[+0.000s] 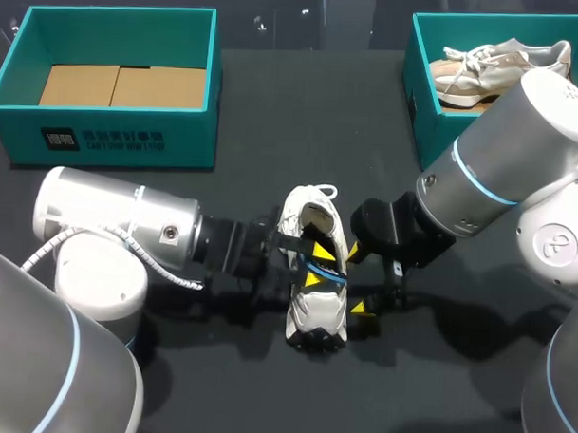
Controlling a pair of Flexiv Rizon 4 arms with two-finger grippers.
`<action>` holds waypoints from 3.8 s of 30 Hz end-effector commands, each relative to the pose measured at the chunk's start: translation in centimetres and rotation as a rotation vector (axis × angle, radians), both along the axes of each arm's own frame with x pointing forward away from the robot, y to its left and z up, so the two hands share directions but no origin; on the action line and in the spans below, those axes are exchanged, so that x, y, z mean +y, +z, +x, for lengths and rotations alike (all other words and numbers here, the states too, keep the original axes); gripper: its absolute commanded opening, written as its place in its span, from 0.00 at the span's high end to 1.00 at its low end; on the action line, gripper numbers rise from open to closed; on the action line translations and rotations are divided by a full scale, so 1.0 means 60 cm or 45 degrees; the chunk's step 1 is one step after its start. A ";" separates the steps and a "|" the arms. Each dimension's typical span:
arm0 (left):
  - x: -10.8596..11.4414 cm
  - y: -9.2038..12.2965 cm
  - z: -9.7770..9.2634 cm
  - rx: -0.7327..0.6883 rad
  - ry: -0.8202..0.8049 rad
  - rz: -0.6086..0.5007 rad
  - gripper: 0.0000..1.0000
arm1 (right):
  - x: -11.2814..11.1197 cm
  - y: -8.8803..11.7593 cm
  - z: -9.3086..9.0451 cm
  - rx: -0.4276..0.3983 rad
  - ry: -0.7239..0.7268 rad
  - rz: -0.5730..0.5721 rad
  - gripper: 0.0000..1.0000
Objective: Take the shoe out of the shoebox, open the shoe tongue, remove and reinsert the insole, then place the shoe into the shoebox
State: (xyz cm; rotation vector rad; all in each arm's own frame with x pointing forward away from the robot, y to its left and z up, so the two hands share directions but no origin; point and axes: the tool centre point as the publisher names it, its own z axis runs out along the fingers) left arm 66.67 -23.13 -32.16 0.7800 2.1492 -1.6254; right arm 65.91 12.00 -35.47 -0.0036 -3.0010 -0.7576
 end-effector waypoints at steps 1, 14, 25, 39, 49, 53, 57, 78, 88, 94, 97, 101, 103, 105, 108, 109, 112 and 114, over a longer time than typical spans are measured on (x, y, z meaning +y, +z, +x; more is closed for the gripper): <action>0.001 0.003 -0.008 0.005 -0.020 0.007 0.78 | 0.000 -0.001 -0.003 -0.003 -0.003 -0.001 0.00; -0.010 -0.051 0.025 -0.134 -0.013 0.162 1.00 | 0.000 -0.001 -0.003 -0.003 -0.003 -0.001 0.00; 0.007 -0.029 0.020 -0.042 -0.012 0.129 0.77 | 0.000 -0.001 -0.003 -0.003 -0.003 -0.001 0.00; 0.025 0.005 -0.002 0.059 -0.101 0.215 0.58 | 0.000 -0.001 -0.003 -0.003 -0.003 -0.001 0.00; 0.061 0.017 -0.008 0.125 -0.199 0.360 0.55 | -0.070 0.032 0.006 0.012 -0.061 -0.025 0.00; 0.077 0.025 -0.009 0.130 -0.234 0.418 0.54 | -0.099 0.043 0.010 0.020 -0.079 -0.038 0.00; 0.097 0.035 -0.008 0.127 -0.267 0.468 0.54 | -0.126 0.052 0.015 0.020 -0.084 -0.037 0.00; 0.194 0.093 0.022 0.063 -0.672 0.786 1.00 | -0.145 0.058 0.015 0.017 -0.053 -0.012 0.00; 0.194 0.093 0.022 0.063 -0.672 0.786 1.00 | -0.195 0.067 0.022 0.030 -0.089 -0.014 0.00; 0.176 0.114 0.039 -0.072 -0.775 0.871 1.00 | -0.254 0.072 0.030 0.053 -0.155 -0.067 0.00; 0.168 0.124 0.051 -0.140 -0.855 0.911 1.00 | -0.268 0.075 0.032 0.049 -0.173 -0.059 0.00; 0.165 0.146 0.054 -0.276 -0.980 0.948 1.00 | -0.272 0.079 0.028 0.030 -0.182 -0.043 0.00; 0.167 0.152 0.057 -0.312 -1.003 0.937 1.00 | -0.272 0.079 0.028 0.030 -0.182 -0.043 0.00; 0.167 0.152 0.057 -0.312 -1.003 0.937 1.00 | -0.272 0.079 0.028 0.030 -0.182 -0.043 0.00; 0.157 0.148 0.058 -0.339 -1.026 0.954 1.00 | -0.272 0.079 0.028 0.030 -0.182 -0.043 0.00; 0.146 0.145 0.060 -0.351 -1.037 0.961 1.00 | -0.272 0.079 0.028 0.030 -0.182 -0.043 0.00; 0.119 0.135 0.065 -0.386 -1.125 0.975 1.00 | -0.272 0.079 0.028 0.030 -0.182 -0.043 0.00; 0.104 0.127 0.067 -0.402 -1.171 0.968 1.00 | -0.272 0.079 0.028 0.030 -0.182 -0.043 0.00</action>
